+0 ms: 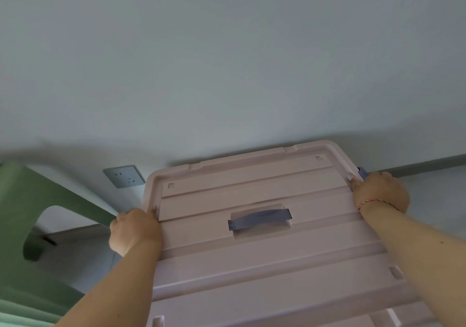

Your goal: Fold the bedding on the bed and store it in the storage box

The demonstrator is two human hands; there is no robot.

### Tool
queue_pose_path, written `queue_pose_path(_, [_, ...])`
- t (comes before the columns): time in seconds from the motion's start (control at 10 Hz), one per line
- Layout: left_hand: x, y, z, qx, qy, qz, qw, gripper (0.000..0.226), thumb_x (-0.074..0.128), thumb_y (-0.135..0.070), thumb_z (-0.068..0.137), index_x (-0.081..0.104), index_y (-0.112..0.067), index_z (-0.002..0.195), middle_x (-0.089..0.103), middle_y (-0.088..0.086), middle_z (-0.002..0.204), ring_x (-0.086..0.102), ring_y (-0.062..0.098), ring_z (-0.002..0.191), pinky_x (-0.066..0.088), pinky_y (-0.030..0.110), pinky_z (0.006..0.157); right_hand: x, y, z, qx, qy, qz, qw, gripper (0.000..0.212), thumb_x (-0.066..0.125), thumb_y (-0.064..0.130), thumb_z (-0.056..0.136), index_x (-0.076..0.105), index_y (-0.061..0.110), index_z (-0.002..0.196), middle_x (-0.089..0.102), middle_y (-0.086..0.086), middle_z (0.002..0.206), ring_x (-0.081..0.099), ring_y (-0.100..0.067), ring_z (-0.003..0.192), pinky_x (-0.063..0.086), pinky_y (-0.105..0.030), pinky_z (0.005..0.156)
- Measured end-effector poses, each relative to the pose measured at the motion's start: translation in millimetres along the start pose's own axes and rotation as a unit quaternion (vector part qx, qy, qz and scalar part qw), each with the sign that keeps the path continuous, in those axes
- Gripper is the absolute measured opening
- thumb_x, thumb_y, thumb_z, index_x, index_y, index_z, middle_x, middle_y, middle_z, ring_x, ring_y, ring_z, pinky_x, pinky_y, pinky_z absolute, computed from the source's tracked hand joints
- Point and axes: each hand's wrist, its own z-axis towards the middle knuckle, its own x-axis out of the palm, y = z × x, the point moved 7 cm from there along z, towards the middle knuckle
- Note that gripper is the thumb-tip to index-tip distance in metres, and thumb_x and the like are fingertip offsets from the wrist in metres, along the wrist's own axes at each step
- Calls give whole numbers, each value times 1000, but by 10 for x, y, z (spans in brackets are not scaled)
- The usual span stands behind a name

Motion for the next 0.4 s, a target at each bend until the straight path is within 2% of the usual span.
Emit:
queue_pose_path(0.3, [60,-10,17,-1,8,-16,1000,53,40,-43,99,54,3,121,54,20,119,50,36,111,45,43,71,12,-1,-10,12,7,-12,1000,58,42,57,90,57,15,127,56,-18,115,54,-35,107,44,-36,81])
queue_pose_path(0.4, [96,37,31,-5,22,-82,996,53,44,-42,97,52,2,125,52,21,124,48,38,115,46,46,79,-30,-45,-12,46,12,79,996,57,47,56,87,61,9,115,58,-20,113,56,-37,105,45,-38,80])
